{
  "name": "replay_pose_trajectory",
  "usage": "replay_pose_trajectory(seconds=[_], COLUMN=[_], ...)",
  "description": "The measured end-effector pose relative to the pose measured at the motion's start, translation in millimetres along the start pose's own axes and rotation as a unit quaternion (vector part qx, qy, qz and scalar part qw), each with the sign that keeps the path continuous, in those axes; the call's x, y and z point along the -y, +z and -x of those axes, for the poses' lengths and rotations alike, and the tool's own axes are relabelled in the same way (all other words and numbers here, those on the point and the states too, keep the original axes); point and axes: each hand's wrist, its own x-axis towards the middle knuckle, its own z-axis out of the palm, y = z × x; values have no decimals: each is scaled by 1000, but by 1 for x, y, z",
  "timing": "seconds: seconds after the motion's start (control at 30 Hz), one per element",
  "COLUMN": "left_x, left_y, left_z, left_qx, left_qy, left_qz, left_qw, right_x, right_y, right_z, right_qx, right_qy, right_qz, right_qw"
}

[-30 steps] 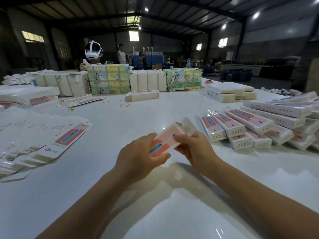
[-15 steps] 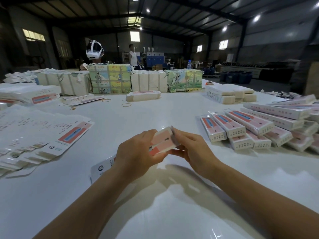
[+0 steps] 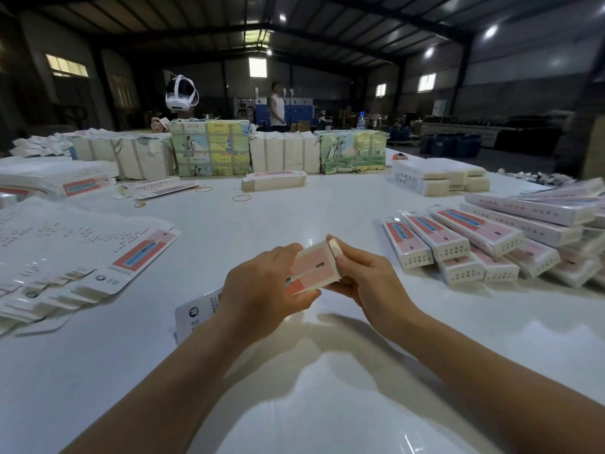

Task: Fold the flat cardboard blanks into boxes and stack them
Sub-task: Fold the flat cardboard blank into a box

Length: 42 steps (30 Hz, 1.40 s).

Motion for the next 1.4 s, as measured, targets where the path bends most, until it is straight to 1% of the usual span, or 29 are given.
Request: replay_pose_trajectory(seconds=[0.1,0.3,0.53,0.63,0.73,0.83,0.93,0.97,1.13,1.27,1.33,1.4], left_x=[0,-5,-6,-8,-12,-15,-18,-19,-20,-21,-19,-18], left_y=[-2,-5,-7,-6,-4,-2,0,1,1,4,5,5], left_z=[0,0,1,1,0,-1,0,0,0,1,1,0], left_qx=[-4,0,12,9,1,-6,-22,-25,-35,-34,-27,-10], left_qy=[21,90,96,92,72,52,39,37,42,66,61,35], left_qz=[-8,-82,-75,-72,-72,-74,-69,-69,-83,-115,-116,-111], left_qw=[1000,993,992,993,995,996,997,997,995,991,991,993], right_x=[-1,0,5,4,2,-1,-7,-7,-5,-5,-5,-6], right_y=[1,1,-6,-6,-4,1,5,7,7,4,2,3], right_z=[1,4,2,2,5,9,10,11,13,12,10,8], right_qx=[-1,-18,6,-7,-20,-27,-44,-49,-50,-12,-8,-7], right_qy=[-10,-32,-30,-51,-91,-110,-145,-156,-168,-165,-146,-117], right_qz=[27,96,94,139,194,257,390,408,423,471,461,416], right_qw=[1000,995,995,989,977,960,908,898,889,867,875,902])
